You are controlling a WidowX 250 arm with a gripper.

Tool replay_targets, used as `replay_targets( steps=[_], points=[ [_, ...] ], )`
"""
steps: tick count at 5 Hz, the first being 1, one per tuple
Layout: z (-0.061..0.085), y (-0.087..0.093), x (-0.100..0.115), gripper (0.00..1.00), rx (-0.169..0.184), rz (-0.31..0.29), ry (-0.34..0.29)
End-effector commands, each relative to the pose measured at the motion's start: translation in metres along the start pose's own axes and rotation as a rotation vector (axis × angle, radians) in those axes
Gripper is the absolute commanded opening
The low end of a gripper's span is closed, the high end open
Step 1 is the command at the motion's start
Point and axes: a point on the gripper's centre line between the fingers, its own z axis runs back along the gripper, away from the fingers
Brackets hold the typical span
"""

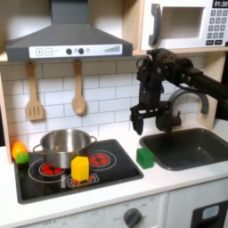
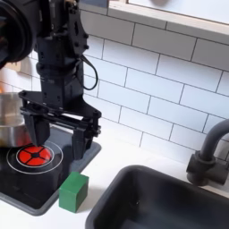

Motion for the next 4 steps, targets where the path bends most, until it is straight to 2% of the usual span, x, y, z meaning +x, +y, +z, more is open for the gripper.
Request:
replay_targets(
  steps=[1, 2, 3, 4],
  points=[
    [0.0, 0.0, 0.0, 1.0, 0.0, 0.0, 0.002],
    [-0.009, 0.0, 0.003, 1.0, 0.019, -0.006, 0.001],
    [-0.013, -0.003, 0.005, 1.0, 0.015, -0.018, -0.007],
    [-0.02, -0.002, 0.004, 1.0, 0.035, -0.021, 0.004]
  ],
)
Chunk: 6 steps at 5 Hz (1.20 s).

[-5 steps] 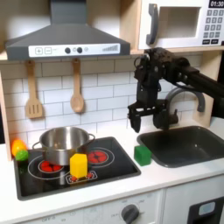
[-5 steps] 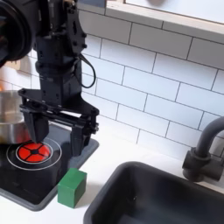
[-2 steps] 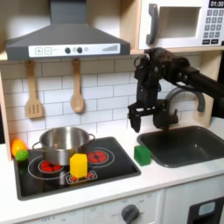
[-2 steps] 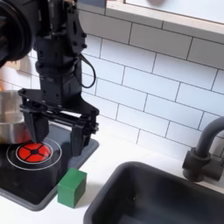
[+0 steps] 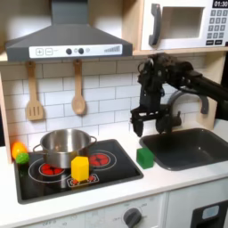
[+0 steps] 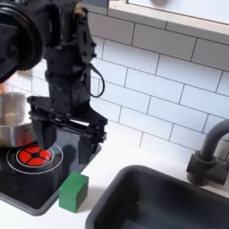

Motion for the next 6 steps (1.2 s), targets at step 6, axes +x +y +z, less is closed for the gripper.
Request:
replay_targets(
  steps=[6],
  points=[
    [-0.044, 0.011, -0.018, 1.0, 0.071, -0.019, 0.073]
  ],
)
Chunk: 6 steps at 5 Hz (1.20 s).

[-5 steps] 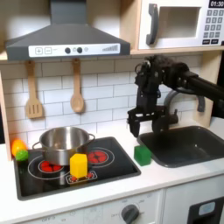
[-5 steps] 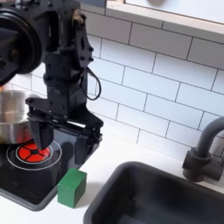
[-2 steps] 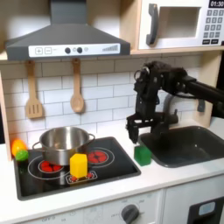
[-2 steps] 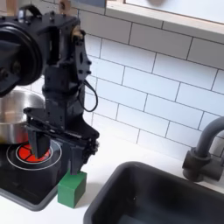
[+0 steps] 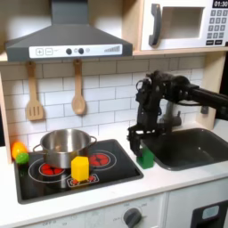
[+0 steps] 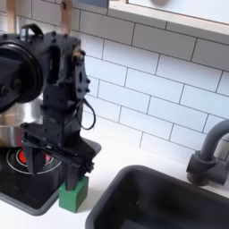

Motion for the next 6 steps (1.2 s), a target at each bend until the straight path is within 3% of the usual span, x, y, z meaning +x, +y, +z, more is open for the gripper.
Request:
replay_targets(
  steps=[1, 2, 3, 6],
  points=[
    [-0.01, -0.005, -0.004, 1.0, 0.004, 0.001, 0.026],
    [-0.005, -0.013, -0.006, 1.0, -0.017, -0.011, 0.026],
    [-0.009, -0.009, -0.005, 1.0, 0.002, 0.005, 0.03],
    [-0.016, -0.011, 0.008, 1.0, -0.004, 0.081, -0.027]
  ],
)
